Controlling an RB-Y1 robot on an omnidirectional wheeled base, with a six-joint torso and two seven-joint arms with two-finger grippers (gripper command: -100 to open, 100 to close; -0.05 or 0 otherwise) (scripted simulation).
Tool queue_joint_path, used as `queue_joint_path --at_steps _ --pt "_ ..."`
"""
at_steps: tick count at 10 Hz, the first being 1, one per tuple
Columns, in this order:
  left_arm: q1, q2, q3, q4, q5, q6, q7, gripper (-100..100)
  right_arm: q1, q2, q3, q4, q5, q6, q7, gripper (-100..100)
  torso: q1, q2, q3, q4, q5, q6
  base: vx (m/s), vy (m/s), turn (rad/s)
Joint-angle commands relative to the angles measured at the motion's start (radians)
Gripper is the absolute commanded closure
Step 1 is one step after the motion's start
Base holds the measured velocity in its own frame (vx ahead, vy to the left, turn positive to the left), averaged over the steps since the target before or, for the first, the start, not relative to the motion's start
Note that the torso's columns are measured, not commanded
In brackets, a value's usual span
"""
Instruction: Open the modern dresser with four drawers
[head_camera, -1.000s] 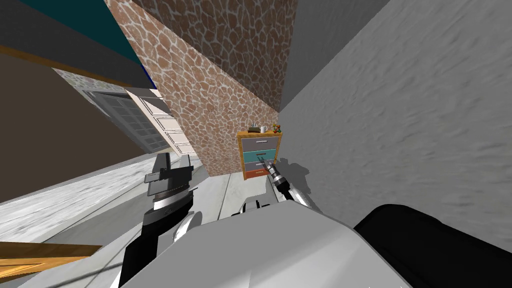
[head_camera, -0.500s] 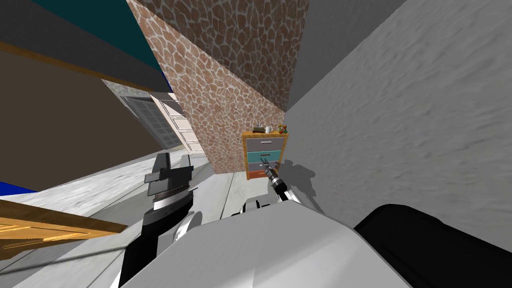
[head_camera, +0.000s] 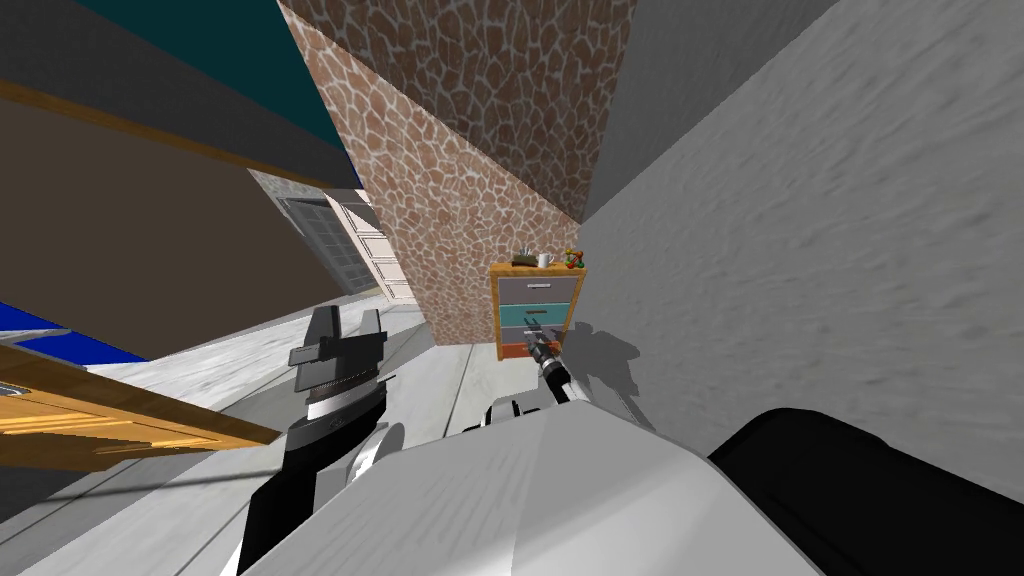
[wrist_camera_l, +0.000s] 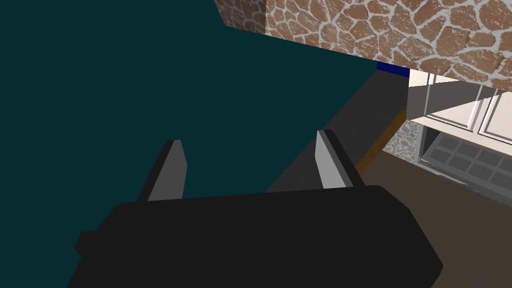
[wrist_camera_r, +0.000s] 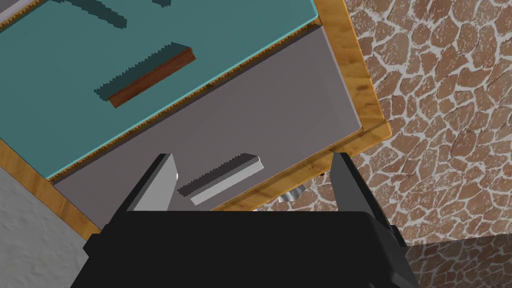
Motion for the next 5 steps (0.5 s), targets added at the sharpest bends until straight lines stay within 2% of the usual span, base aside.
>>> queue_joint_path --at_steps 1,2,3,4,5 --pt "0.000 0.000 0.000 0.000 0.000 0.000 0.000 0 -0.009 0.000 0.018 0.053 0.070 0.063 0.023 -100 0.000 0.001 0.001 0.000 0.000 0.000 0.039 0.011 0.185" --pt "0.000 0.000 0.000 0.000 0.000 0.000 0.000 0 -0.009 0.000 0.018 0.053 0.097 0.072 0.023 -100 0.000 0.000 0.001 0.000 0.000 -0.001 0.042 0.003 0.109" --pt "0.000 0.000 0.000 0.000 0.000 0.000 0.000 0 -0.021 -0.002 0.036 0.098 0.132 0.099 0.040 -100 0.000 0.000 0.000 0.000 0.000 0.000 0.053 0.000 0.154" --pt "0.000 0.000 0.000 0.000 0.000 0.000 0.000 0 -0.021 -0.002 0.036 0.098 0.166 0.113 0.040 -100 0.000 -0.001 0.000 0.000 0.000 0.000 0.045 0.002 0.093" --pt "0.000 0.000 0.000 0.000 0.000 0.000 0.000 0 -0.021 -0.002 0.036 0.098 0.166 0.133 0.040 -100 0.000 0.000 0.000 0.000 0.000 0.000 0.021 0.000 -0.005"
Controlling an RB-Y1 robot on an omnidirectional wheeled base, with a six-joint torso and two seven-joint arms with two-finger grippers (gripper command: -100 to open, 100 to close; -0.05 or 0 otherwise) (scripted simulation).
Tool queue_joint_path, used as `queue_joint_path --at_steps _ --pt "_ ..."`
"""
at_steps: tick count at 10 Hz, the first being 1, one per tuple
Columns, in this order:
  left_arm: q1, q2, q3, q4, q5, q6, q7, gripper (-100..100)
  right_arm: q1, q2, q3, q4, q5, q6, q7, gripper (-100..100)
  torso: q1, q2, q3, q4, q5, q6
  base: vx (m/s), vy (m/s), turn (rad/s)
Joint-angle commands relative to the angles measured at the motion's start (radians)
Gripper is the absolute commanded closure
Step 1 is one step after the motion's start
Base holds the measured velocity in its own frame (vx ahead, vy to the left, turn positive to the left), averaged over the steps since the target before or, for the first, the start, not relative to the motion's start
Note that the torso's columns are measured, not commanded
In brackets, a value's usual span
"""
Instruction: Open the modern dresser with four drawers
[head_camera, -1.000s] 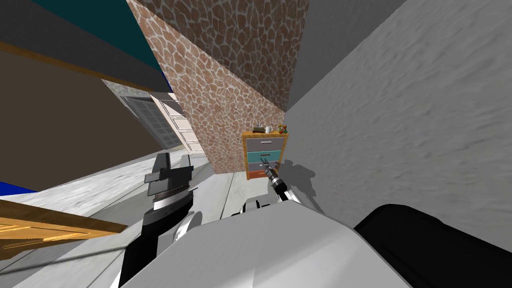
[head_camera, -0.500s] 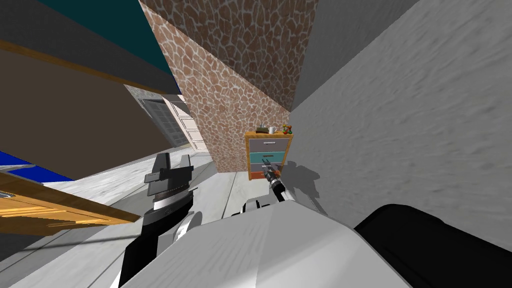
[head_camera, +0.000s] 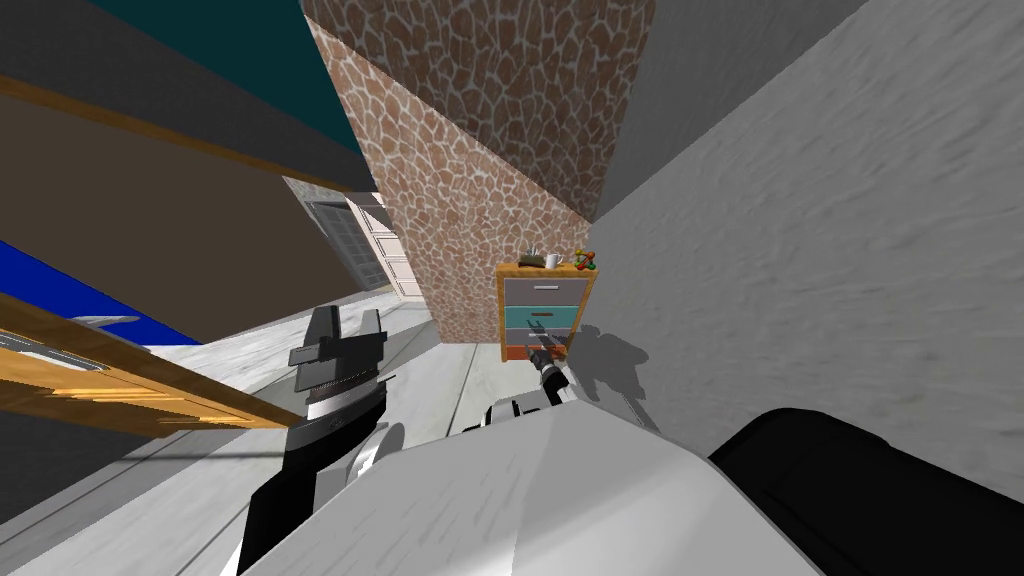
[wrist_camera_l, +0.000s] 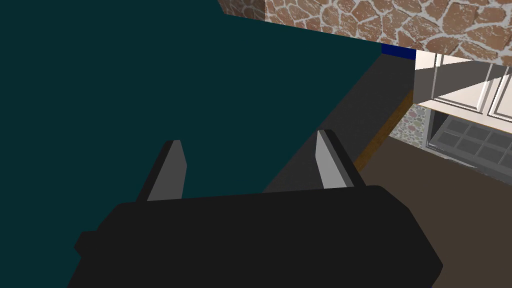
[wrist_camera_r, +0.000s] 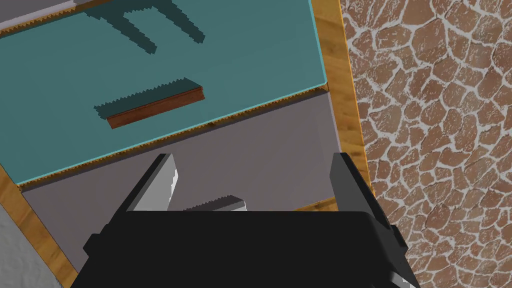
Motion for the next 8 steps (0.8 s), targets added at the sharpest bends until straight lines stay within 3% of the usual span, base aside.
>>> queue_joint_path --at_steps 1,2,3,4,5,6,8 --pt "0.000 0.000 0.000 0.000 0.000 0.000 0.000 0 -0.020 -0.008 0.027 0.049 0.059 0.080 0.020 -100 0.000 0.001 0.001 0.000 0.000 0.000 0.044 -0.009 0.169" --pt "0.000 0.000 0.000 0.000 0.000 0.000 0.000 0 -0.020 -0.008 0.027 0.049 0.079 0.108 0.020 -100 0.000 0.000 0.000 0.000 0.000 -0.001 0.051 -0.010 0.091" --pt "0.000 0.000 0.000 0.000 0.000 0.000 0.000 0 -0.020 -0.008 0.027 0.049 0.087 0.108 0.020 -100 0.000 0.000 0.000 0.000 0.000 0.000 0.023 0.000 -0.020" --pt "0.000 0.000 0.000 0.000 0.000 0.000 0.000 0 -0.031 -0.010 0.044 0.091 0.128 0.158 0.037 -100 0.000 0.001 0.001 0.000 0.000 0.000 0.047 0.010 0.163" --pt "0.000 0.000 0.000 0.000 0.000 0.000 0.000 0 -0.031 -0.010 0.044 0.094 0.156 0.169 0.037 -100 0.001 0.000 0.000 0.000 0.000 -0.001 0.049 0.000 0.102" --pt "0.000 0.000 0.000 0.000 0.000 0.000 0.000 0 -0.042 -0.012 0.061 0.140 0.194 0.197 0.053 -100 0.000 0.000 0.000 0.000 0.000 0.000 0.062 -0.003 0.132" --pt "0.000 0.000 0.000 0.000 0.000 0.000 0.000 0 -0.042 -0.012 0.061 0.140 0.226 0.230 0.053 -100 -0.001 0.000 0.000 0.000 0.000 0.000 0.045 -0.009 0.041"
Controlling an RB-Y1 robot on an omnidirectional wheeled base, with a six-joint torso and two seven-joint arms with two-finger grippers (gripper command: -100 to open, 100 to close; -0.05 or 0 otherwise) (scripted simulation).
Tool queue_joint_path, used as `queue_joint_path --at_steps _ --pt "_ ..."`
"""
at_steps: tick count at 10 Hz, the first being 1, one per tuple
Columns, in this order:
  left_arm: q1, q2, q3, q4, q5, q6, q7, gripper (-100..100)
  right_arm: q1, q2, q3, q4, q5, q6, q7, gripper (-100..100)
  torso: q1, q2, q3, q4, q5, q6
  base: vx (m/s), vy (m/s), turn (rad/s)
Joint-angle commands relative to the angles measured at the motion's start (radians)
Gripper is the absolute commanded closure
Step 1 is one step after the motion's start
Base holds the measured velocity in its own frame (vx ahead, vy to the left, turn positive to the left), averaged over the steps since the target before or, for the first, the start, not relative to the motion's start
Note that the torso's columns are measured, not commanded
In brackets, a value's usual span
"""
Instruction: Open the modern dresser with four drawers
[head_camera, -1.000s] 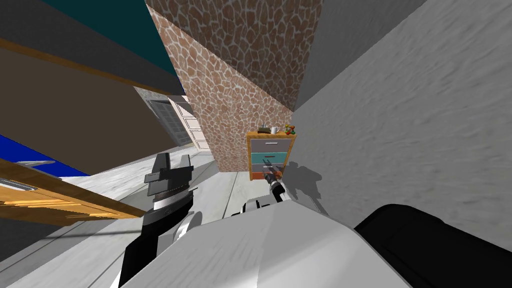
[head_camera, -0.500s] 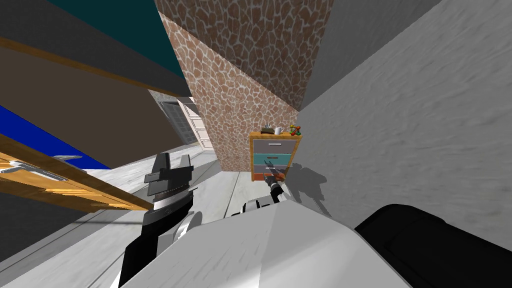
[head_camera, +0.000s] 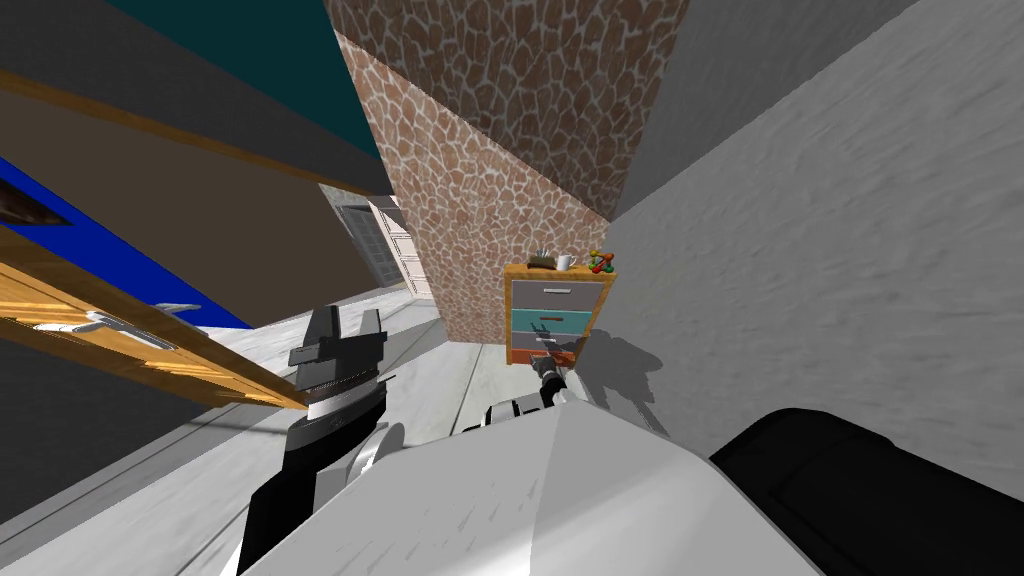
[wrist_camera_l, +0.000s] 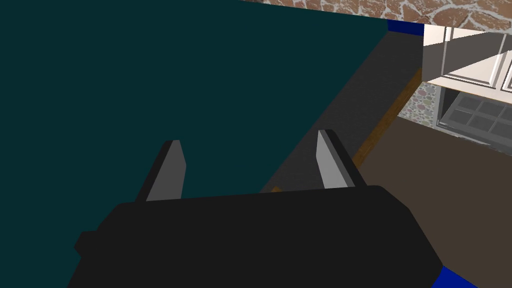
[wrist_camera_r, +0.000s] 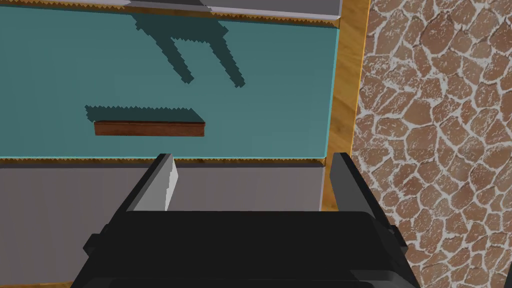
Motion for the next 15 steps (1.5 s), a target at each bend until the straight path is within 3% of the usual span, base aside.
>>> queue_joint_path --at_steps 1,2,3,4,5,7,8,9,10,11,12,13,14,15 --pt "0.000 0.000 0.000 0.000 0.000 0.000 0.000 0 -0.014 0.001 0.016 0.057 0.063 0.069 0.016 -100 0.000 0.002 0.001 0.000 0.000 0.000 0.055 -0.013 0.157" --pt "0.000 0.000 0.000 0.000 0.000 0.000 0.000 0 -0.014 0.001 0.016 0.058 0.098 0.081 0.016 -100 0.001 0.000 0.001 0.000 0.000 -0.001 0.055 -0.014 0.079" --pt "0.000 0.000 0.000 0.000 0.000 0.000 0.000 0 -0.024 -0.003 0.031 0.104 0.148 0.111 0.031 -100 0.001 0.000 0.000 0.000 0.000 0.000 0.077 -0.016 0.122" --pt "0.000 0.000 0.000 0.000 0.000 0.000 0.000 0 -0.024 -0.003 0.031 0.104 0.166 0.139 0.031 -100 0.000 -0.001 0.000 0.000 0.000 0.000 0.073 -0.013 0.062" --pt "0.000 0.000 0.000 0.000 0.000 0.000 0.000 0 -0.033 -0.006 0.046 0.144 0.196 0.170 0.046 -100 0.001 0.000 0.000 0.000 0.000 0.000 0.078 -0.014 0.122" --pt "0.000 0.000 0.000 0.000 0.000 0.000 0.000 0 -0.033 -0.006 0.046 0.148 0.233 0.197 0.046 -100 0.001 0.001 0.001 0.000 0.000 0.000 0.048 -0.011 0.025" --pt "0.000 0.000 0.000 0.000 0.000 0.000 0.000 0 -0.042 -0.010 0.059 0.192 0.271 0.242 0.060 -100 0.001 0.003 0.002 0.001 0.000 0.000 0.050 -0.007 0.112" --pt "0.000 0.000 0.000 0.000 0.000 0.000 0.000 0 -0.042 -0.010 0.059 0.192 0.298 0.252 0.060 -100 0.001 0.001 0.001 0.000 0.000 -0.001 0.057 -0.014 0.065" --pt "0.000 0.000 0.000 0.000 0.000 0.000 0.000 0 -0.050 -0.015 0.072 0.236 0.333 0.289 0.073 -100 0.000 0.000 0.000 0.000 0.000 0.000 0.078 -0.025 0.088" --pt "0.000 0.000 0.000 0.000 0.000 0.000 0.000 0 -0.050 -0.015 0.072 0.236 0.362 0.306 0.073 -100 0.000 -0.001 -0.001 0.000 0.000 0.000 0.066 -0.022 0.046" --pt "0.000 0.000 0.000 0.000 0.000 0.000 0.000 0 -0.058 -0.020 0.084 0.278 0.393 0.341 0.086 -100 0.000 0.000 0.000 0.000 0.000 0.000 0.089 -0.026 0.089" --pt "0.000 0.000 0.000 0.000 0.000 0.000 0.000 0 -0.058 -0.020 0.084 0.278 0.424 0.357 0.086 -100 0.000 -0.001 0.000 0.000 0.000 0.000 0.079 -0.022 0.057" --pt "0.000 0.000 0.000 0.000 0.000 0.000 0.000 0 -0.065 -0.025 0.095 0.319 0.454 0.393 0.098 -100 0.001 0.000 0.000 0.000 0.000 0.000 0.080 -0.031 0.080" --pt "0.000 0.000 0.000 0.000 0.000 0.000 0.000 0 -0.065 -0.025 0.095 0.319 0.480 0.407 0.098 -100 0.000 0.001 0.000 0.000 0.000 0.000 0.070 -0.032 0.042"
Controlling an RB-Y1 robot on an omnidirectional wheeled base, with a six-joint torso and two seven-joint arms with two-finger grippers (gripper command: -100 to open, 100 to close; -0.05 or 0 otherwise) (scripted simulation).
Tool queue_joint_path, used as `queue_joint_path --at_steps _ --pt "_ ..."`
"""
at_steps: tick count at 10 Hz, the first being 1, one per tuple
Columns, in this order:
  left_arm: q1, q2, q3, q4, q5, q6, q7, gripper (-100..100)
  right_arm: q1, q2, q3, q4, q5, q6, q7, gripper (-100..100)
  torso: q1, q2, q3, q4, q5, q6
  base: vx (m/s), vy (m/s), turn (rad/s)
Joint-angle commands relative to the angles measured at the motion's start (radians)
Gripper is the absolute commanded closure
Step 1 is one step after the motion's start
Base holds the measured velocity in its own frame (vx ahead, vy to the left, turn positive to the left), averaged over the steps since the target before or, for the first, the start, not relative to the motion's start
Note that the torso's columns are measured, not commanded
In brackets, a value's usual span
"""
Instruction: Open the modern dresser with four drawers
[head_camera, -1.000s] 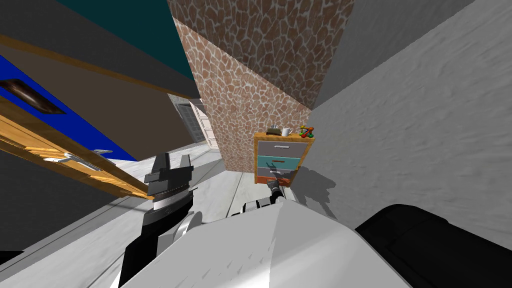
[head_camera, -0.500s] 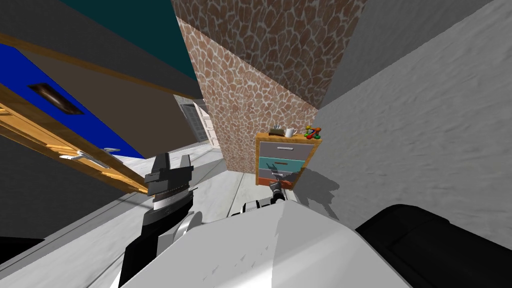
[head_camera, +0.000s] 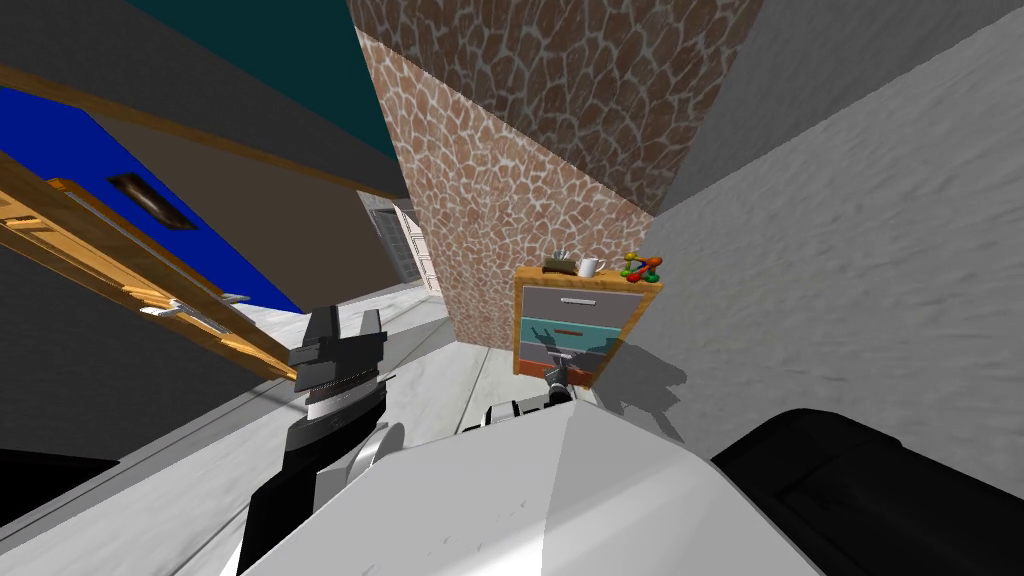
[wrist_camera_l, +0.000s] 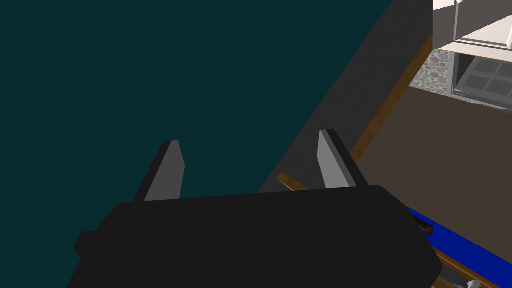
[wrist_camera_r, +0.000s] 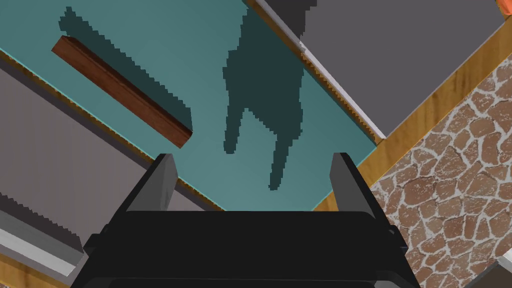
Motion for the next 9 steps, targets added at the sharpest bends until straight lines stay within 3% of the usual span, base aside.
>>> queue_joint_path --at_steps 1,2,3,4,5,6,7,8,9 --pt "0.000 0.000 0.000 0.000 0.000 0.000 0.000 0 -0.014 -0.009 0.017 0.066 0.078 0.072 0.010 -100 0.000 0.001 0.000 0.000 0.000 0.000 0.081 -0.031 0.071" --pt "0.000 0.000 0.000 0.000 0.000 0.000 0.000 0 -0.014 -0.009 0.017 0.071 0.104 0.086 0.010 -100 0.000 0.000 0.000 0.000 0.000 0.000 0.070 -0.025 0.033" --pt "0.000 0.000 0.000 0.000 0.000 0.000 0.000 0 -0.020 -0.014 0.027 0.109 0.135 0.120 0.020 -100 0.001 0.000 0.000 0.000 0.000 0.000 0.081 -0.032 0.056" --pt "0.000 0.000 0.000 0.000 0.000 0.000 0.000 0 -0.020 -0.014 0.027 0.109 0.166 0.131 0.020 -100 0.000 -0.001 0.000 0.000 0.000 0.000 0.070 -0.029 0.032" --pt "0.000 0.000 0.000 0.000 0.000 0.000 0.000 0 -0.025 -0.020 0.035 0.146 0.194 0.168 0.030 -100 0.000 0.000 0.000 0.000 0.000 0.000 0.083 -0.031 0.055" --pt "0.000 0.000 0.000 0.000 0.000 0.000 0.000 0 -0.025 -0.020 0.035 0.146 0.218 0.173 0.030 -100 0.000 -0.001 0.000 0.000 0.000 0.000 0.066 -0.024 0.027" --pt "0.000 0.000 0.000 0.000 0.000 0.000 0.000 0 -0.030 -0.026 0.043 0.181 0.250 0.212 0.039 -100 0.001 0.000 0.000 0.000 0.000 0.000 0.068 -0.025 0.042" --pt "0.000 0.000 0.000 0.000 0.000 0.000 0.000 0 -0.030 -0.026 0.043 0.181 0.267 0.213 0.039 -100 0.000 0.000 0.000 0.000 0.000 0.000 0.060 -0.025 0.024" --pt "0.000 0.000 0.000 0.000 0.000 0.000 0.000 0 -0.035 -0.032 0.050 0.214 0.305 0.250 0.047 -100 0.000 0.001 0.000 0.000 0.000 0.000 0.075 -0.028 0.035"
